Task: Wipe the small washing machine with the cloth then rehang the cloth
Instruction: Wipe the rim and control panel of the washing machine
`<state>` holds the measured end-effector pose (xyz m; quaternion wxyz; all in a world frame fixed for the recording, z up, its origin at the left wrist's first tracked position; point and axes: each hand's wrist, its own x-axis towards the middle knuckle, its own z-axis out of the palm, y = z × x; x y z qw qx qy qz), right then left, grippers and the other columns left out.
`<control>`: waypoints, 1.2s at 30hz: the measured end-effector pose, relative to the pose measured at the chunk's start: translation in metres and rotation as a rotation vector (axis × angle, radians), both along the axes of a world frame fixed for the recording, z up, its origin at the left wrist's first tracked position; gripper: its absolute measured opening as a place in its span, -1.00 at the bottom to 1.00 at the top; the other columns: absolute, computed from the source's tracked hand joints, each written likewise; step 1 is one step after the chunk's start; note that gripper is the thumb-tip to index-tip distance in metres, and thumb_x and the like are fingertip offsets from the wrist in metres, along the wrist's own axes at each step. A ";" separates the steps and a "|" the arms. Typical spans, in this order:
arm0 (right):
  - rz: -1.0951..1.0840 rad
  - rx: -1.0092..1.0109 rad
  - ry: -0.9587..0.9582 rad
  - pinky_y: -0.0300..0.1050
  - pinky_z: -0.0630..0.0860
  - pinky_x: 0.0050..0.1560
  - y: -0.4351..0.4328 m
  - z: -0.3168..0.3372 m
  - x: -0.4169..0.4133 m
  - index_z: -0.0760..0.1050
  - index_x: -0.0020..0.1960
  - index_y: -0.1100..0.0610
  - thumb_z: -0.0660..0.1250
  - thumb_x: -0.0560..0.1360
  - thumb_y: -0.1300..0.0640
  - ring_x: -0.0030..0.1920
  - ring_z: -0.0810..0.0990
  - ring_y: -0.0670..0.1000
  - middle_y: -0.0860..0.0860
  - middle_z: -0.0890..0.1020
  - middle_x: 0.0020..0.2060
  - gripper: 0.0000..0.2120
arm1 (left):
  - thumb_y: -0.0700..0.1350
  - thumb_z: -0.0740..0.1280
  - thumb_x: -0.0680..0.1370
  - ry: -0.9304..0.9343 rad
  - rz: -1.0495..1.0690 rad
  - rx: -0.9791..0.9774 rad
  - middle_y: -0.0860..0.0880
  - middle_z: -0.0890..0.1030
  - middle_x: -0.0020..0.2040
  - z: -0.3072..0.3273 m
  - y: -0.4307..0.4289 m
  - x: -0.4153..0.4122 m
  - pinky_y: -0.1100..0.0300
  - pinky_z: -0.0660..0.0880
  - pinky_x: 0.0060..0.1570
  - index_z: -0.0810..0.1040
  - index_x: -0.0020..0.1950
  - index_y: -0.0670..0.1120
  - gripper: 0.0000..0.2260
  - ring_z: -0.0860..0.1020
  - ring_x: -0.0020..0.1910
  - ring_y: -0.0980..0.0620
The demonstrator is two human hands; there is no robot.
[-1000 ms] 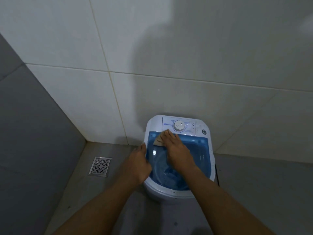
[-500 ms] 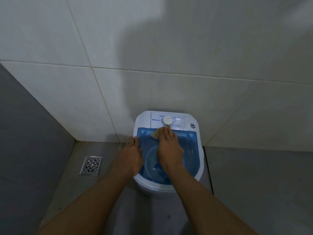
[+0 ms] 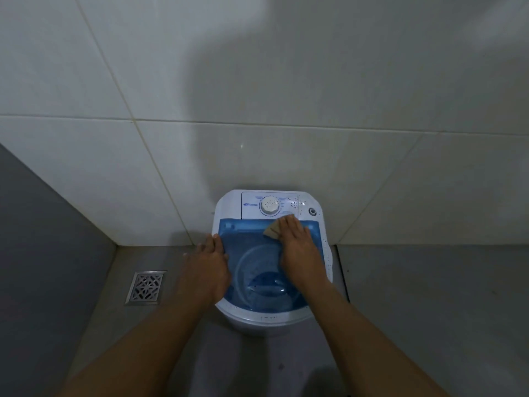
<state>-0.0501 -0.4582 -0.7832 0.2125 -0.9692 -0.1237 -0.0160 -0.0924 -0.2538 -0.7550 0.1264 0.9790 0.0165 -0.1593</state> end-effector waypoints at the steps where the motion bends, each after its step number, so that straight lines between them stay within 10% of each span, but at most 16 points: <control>1: -0.018 0.002 -0.007 -0.06 -0.18 0.51 -0.005 -0.001 0.003 0.02 0.55 0.23 0.30 0.45 0.41 0.56 0.00 0.12 0.16 0.08 0.56 -0.23 | -0.02 0.06 0.62 -0.004 0.001 -0.004 -0.20 0.21 0.52 -0.003 0.001 0.001 -0.28 0.30 0.33 0.00 0.55 -0.22 -0.44 0.32 0.41 -0.21; 11: -0.180 0.360 0.019 0.17 0.22 0.46 0.026 0.006 0.049 0.26 0.46 0.22 0.04 0.49 0.49 0.45 0.28 0.19 0.19 0.35 0.44 -0.44 | -0.02 0.01 0.65 0.030 0.030 -0.042 -0.15 0.03 0.59 -0.009 -0.002 0.004 -0.27 0.11 0.43 -0.12 0.57 -0.19 -0.44 0.13 0.52 -0.17; 23: 0.436 -0.087 -0.198 0.08 -0.07 0.47 0.013 0.009 0.053 0.32 0.44 0.26 0.35 0.25 0.55 0.52 0.09 0.19 0.20 0.28 0.49 -0.23 | -0.01 -0.01 0.64 0.025 0.065 -0.082 -0.15 0.03 0.59 -0.016 0.002 0.005 -0.22 0.15 0.45 -0.10 0.57 -0.18 -0.45 0.14 0.53 -0.17; 28: 0.259 0.079 -0.079 0.00 -0.06 0.55 0.012 0.004 0.047 0.10 0.54 0.16 0.27 0.36 0.55 0.51 -0.07 -0.04 0.10 0.08 0.55 -0.16 | -0.02 -0.01 0.63 0.029 0.058 -0.097 -0.16 0.02 0.59 -0.021 0.005 0.006 -0.22 0.15 0.45 -0.12 0.57 -0.18 -0.43 0.13 0.53 -0.18; 32: 0.068 0.110 -0.062 0.09 0.41 0.31 0.036 0.014 0.070 0.33 0.39 0.20 0.21 0.36 0.50 0.37 0.35 0.20 0.16 0.37 0.37 -0.39 | 0.00 -0.01 0.65 0.030 0.063 -0.104 -0.12 -0.02 0.60 -0.016 0.003 0.004 -0.23 0.09 0.47 -0.13 0.58 -0.15 -0.44 0.11 0.54 -0.15; 36: 0.148 -0.054 -0.088 0.08 0.36 0.29 0.050 0.018 0.081 0.45 0.27 0.23 0.30 0.29 0.42 0.25 0.38 0.22 0.18 0.46 0.22 -0.46 | 0.01 -0.01 0.65 0.032 0.061 -0.114 -0.11 -0.02 0.60 -0.016 0.004 0.003 -0.26 0.08 0.47 -0.13 0.58 -0.15 -0.43 0.12 0.54 -0.14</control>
